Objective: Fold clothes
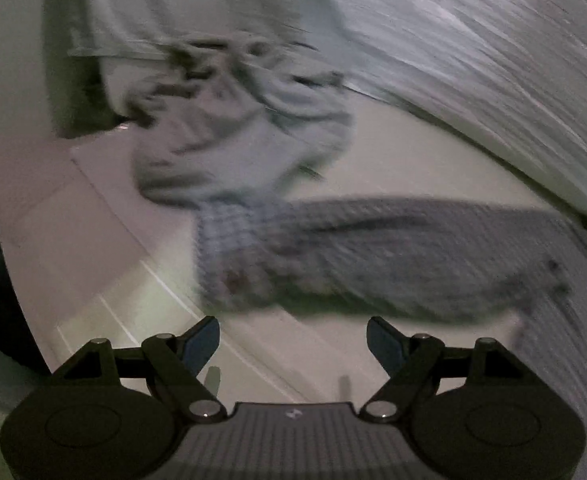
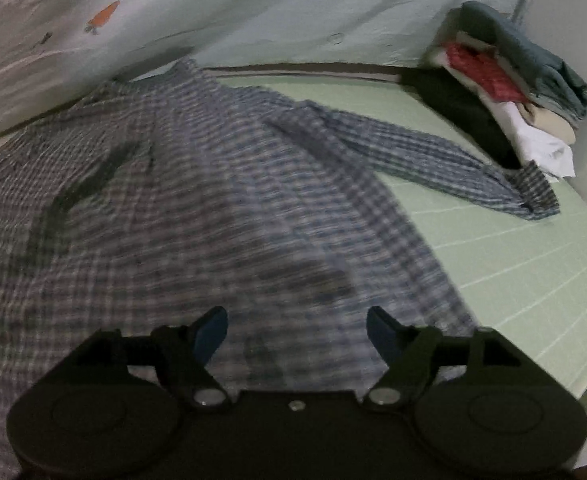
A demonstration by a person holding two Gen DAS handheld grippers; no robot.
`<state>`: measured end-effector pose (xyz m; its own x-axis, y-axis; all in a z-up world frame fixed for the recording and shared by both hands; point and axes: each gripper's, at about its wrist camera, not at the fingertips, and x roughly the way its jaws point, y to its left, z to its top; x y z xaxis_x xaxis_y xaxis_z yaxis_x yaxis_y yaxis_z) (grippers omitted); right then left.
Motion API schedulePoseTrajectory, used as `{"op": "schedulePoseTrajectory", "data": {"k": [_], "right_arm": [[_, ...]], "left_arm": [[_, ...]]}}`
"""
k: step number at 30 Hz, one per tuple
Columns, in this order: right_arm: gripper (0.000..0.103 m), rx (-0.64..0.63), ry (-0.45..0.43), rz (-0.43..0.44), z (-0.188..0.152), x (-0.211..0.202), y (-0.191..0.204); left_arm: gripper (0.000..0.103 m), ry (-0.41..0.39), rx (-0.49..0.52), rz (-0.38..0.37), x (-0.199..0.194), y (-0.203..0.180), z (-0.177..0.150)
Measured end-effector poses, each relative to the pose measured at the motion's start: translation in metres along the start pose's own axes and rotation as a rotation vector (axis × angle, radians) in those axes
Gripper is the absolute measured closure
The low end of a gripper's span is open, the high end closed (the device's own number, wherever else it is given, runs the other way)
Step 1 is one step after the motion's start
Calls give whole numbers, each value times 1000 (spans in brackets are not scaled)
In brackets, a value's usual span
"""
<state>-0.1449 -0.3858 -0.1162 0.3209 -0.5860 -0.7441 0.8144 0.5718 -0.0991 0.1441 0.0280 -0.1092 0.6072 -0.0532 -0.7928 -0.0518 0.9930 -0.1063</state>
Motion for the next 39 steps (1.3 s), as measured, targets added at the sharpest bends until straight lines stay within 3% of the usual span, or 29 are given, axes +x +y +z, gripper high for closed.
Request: {"op": "schedulePoseTrajectory", "data": {"k": [4, 8, 14, 17, 21, 27, 31, 39], "right_arm": [[25, -18, 11, -15, -5, -7, 33], [25, -49, 15, -25, -6, -10, 58], [24, -125, 12, -29, -4, -15, 87], [24, -153, 13, -36, -4, -18, 96], [24, -158, 23, -44, -4, -18, 97], [24, -171, 37, -36, -4, -15, 93], [23, -177, 45, -25, -2, -11, 85], [17, -130, 34, -10, 7, -3, 57]], "left_arm": [[22, -5, -35, 2, 25, 17, 24], [21, -4, 1, 0, 41, 16, 35], [21, 29, 138, 131, 58, 5, 29], [20, 64, 146, 146, 62, 14, 25], [18, 56, 174, 148, 61, 22, 22], [13, 15, 279, 223, 60, 26, 21], [13, 33, 243, 230, 58, 33, 25], [14, -31, 196, 145, 9, 6, 16]]}}
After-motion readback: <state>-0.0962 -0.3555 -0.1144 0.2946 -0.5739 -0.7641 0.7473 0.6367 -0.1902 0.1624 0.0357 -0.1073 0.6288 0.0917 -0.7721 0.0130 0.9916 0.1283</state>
